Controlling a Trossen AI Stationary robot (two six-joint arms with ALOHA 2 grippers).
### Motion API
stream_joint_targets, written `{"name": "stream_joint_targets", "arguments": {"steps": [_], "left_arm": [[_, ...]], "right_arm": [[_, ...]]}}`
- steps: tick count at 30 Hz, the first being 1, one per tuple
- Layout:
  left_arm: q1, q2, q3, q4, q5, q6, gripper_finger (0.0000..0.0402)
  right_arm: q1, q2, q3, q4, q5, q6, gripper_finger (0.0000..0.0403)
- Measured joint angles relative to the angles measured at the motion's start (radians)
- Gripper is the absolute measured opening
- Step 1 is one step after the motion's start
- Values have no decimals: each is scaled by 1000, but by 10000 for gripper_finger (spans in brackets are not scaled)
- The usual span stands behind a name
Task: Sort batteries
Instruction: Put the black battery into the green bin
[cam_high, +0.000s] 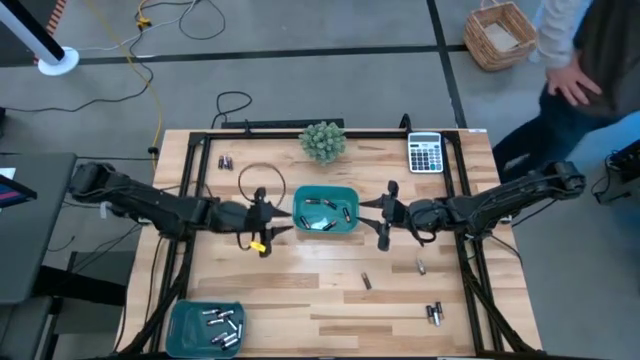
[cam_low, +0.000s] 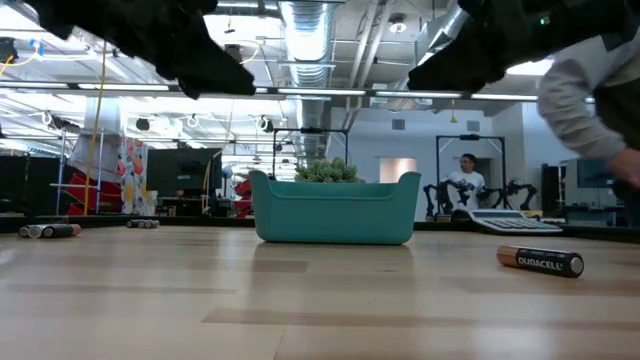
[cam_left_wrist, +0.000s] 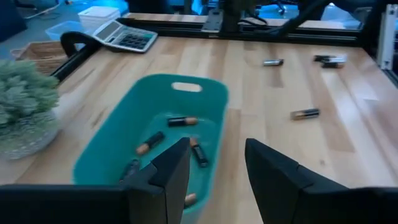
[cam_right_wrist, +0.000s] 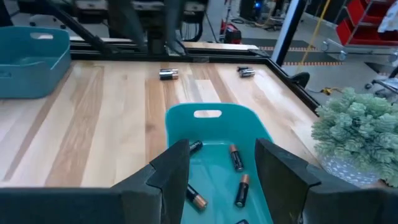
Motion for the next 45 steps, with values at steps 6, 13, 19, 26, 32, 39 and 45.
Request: {"name": "stream_joint_targets", "arguments": {"steps": [6, 13, 19, 26, 32, 39, 45], "left_arm": [[108, -58, -47, 41, 61, 73, 148], [196, -111, -49, 8, 132, 83, 148], [236, -115, -53, -74, 153, 65, 148], [301, -116, -132, 98, 244, 62, 148], [385, -116, -165, 144, 334, 55, 148], [448, -116, -173, 164, 362, 54, 148], [511, -116, -173, 180, 411, 43, 148]], "right_arm": [[92, 2, 143, -250, 131, 47, 195], [136, 2, 243, -312, 198, 61, 195], [135, 2, 248, -316, 199, 63, 195], [133, 2, 248, -360, 199, 125, 195], [142, 2, 248, -443, 200, 247, 195], [149, 3, 248, -463, 200, 289, 195], [115, 71, 286, -494, 188, 285, 195]]}}
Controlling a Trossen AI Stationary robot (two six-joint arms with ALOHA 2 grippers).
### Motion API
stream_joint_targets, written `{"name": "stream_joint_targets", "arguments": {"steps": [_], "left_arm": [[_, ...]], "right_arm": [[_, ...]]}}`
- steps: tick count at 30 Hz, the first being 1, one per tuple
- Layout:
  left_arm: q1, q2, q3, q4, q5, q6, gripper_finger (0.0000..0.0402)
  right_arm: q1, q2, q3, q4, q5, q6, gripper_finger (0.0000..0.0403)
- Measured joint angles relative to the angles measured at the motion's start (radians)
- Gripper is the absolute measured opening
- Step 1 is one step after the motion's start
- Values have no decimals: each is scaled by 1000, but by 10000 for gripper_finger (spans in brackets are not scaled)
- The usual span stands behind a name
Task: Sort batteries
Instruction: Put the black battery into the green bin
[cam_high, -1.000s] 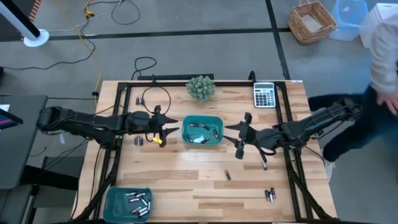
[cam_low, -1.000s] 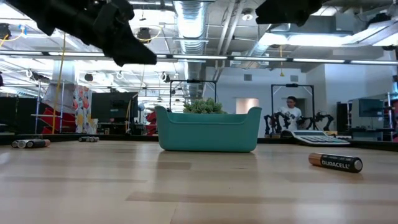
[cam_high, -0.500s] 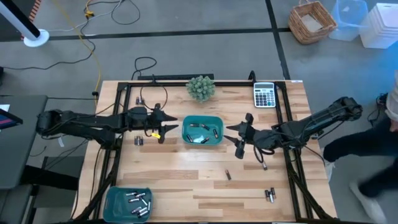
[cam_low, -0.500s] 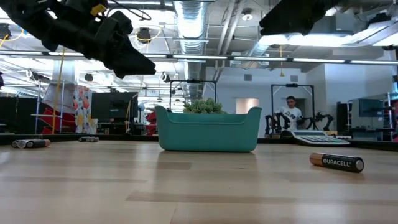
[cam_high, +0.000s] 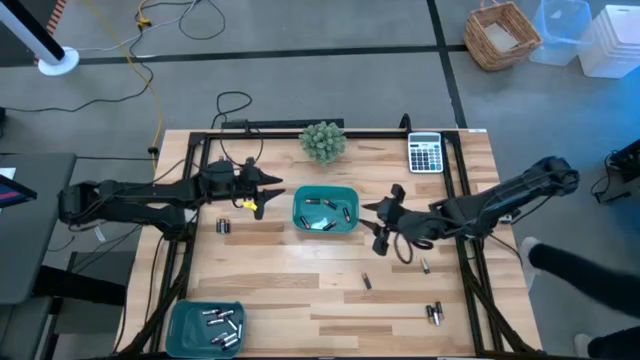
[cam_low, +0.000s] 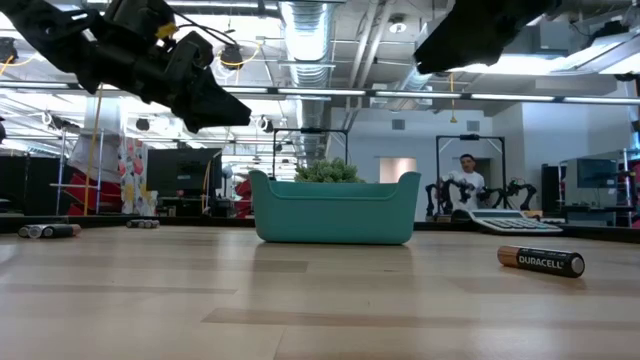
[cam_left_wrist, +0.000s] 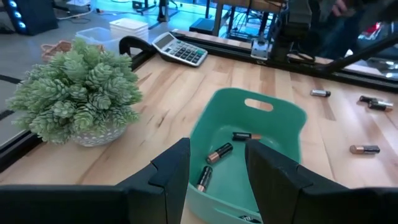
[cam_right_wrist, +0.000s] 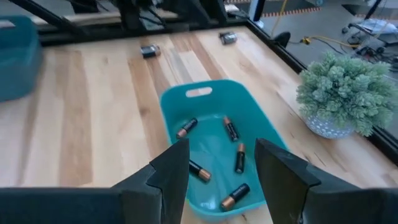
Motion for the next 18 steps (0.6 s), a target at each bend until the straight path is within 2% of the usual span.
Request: {"name": "stream_joint_targets", "arguments": {"steps": [9, 13, 18], "left_arm": [[65, 0, 0, 17, 51, 3, 148], [79, 0, 0, 16, 54, 3, 148], [90, 0, 0, 17, 104, 14, 148]], "right_arm": [[-79, 163, 145, -23, -60, -123, 195], [-120, 229, 181, -30, -105, -155, 195], [-162, 282, 188, -40, -155, -155, 195]]}}
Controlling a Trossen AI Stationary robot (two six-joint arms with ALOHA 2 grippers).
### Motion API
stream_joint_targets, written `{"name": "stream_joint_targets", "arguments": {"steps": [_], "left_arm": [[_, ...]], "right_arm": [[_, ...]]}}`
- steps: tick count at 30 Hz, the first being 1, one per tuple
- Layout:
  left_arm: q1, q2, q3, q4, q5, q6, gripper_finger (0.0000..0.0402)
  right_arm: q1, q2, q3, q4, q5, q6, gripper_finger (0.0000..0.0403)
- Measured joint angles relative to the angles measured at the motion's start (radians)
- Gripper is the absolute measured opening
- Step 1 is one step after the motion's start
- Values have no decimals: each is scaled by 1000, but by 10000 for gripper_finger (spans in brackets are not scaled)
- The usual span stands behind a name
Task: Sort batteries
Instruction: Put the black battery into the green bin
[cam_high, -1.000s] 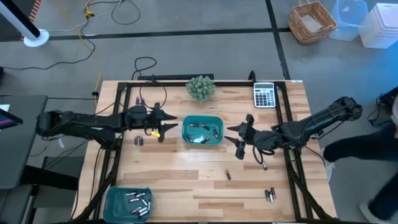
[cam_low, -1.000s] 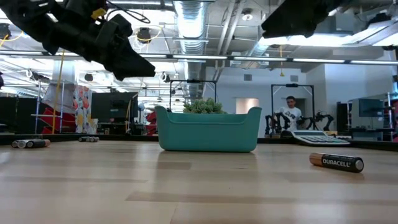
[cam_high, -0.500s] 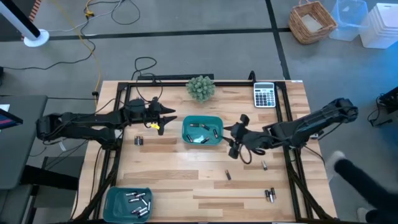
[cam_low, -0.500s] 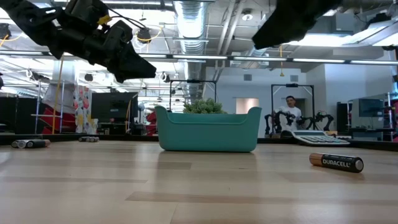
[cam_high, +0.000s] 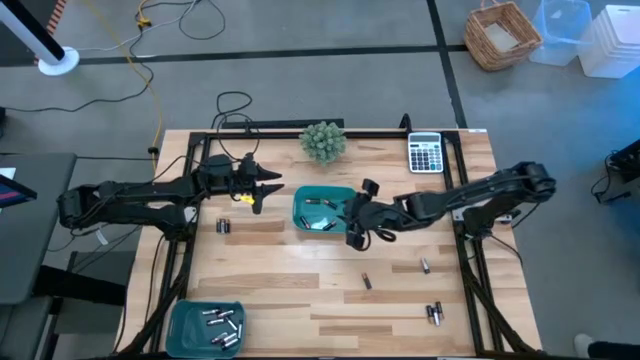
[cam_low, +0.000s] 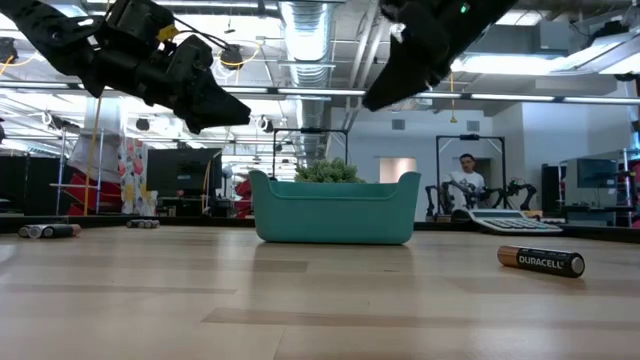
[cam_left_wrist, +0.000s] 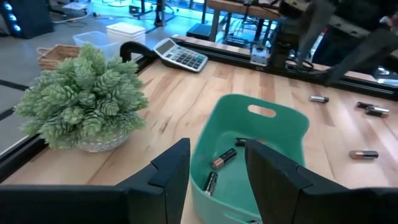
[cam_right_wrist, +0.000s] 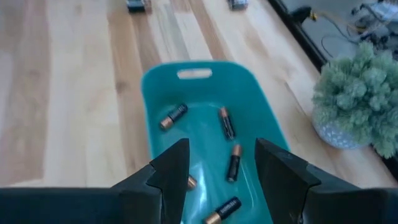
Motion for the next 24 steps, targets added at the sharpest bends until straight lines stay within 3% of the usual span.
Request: {"name": "stream_joint_targets", "arguments": {"steps": [11, 24], "left_arm": [[3, 0, -6, -1, 27, 31, 148], [3, 3, -6, -2, 80, 42, 148]], "right_arm": [[-15, -10, 0, -32, -2, 31, 195], [104, -31, 74, -510, 8, 358, 195]]}}
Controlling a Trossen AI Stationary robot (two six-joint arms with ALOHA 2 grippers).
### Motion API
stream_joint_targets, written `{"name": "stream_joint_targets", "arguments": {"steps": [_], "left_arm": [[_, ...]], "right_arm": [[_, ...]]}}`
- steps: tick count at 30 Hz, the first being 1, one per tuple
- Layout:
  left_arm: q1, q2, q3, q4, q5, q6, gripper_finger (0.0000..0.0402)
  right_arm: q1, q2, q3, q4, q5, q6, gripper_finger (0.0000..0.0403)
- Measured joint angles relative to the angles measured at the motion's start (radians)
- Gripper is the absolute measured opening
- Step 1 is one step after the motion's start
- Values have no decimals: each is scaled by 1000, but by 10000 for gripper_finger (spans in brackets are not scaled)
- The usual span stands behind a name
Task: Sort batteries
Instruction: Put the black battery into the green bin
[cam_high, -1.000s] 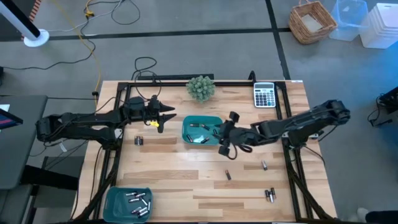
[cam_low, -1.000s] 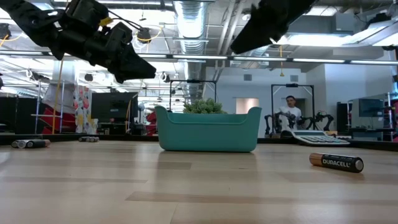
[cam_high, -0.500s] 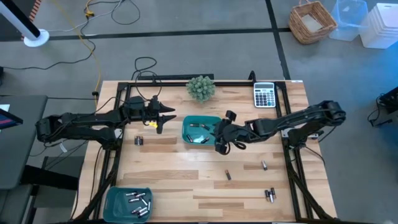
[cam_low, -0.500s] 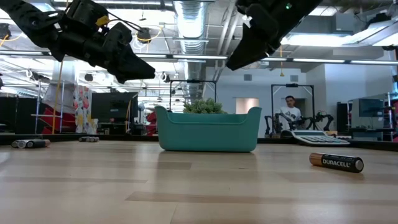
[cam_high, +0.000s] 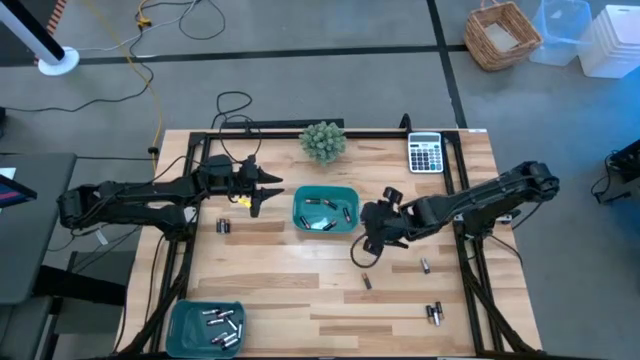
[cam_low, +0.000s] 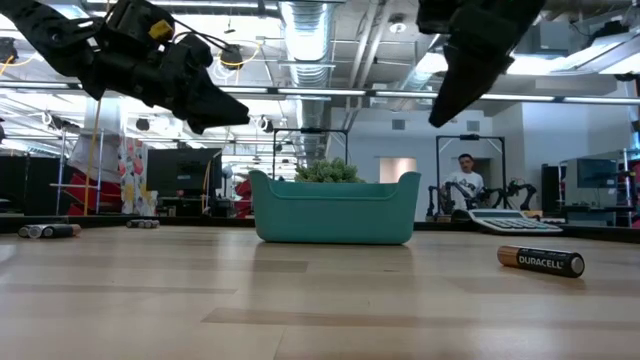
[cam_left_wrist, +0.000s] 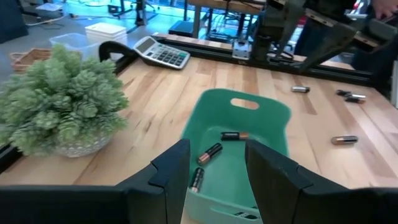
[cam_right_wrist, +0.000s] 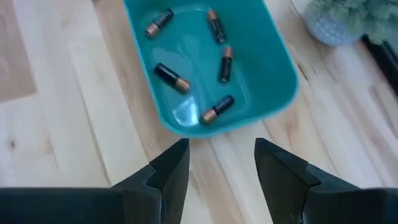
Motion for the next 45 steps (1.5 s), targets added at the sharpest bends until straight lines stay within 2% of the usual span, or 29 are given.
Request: {"name": "stream_joint_targets", "arguments": {"steps": [11, 17, 24, 32, 45], "left_arm": [[-13, 0, 0, -19, 21, 9, 148], [-8, 0, 0, 38, 20, 44, 148], [26, 0, 0, 82, 19, 61, 148], [61, 0, 0, 92, 19, 85, 148], [76, 0, 0, 92, 29, 91, 148]], "right_arm": [[141, 13, 9, -35, -4, 283, 195], [247, 112, 9, 39, -16, 456, 195], [312, 245, 9, 150, -8, 633, 195], [369, 353, 9, 160, -8, 826, 195], [380, 452, 10, 176, -13, 890, 195]]}}
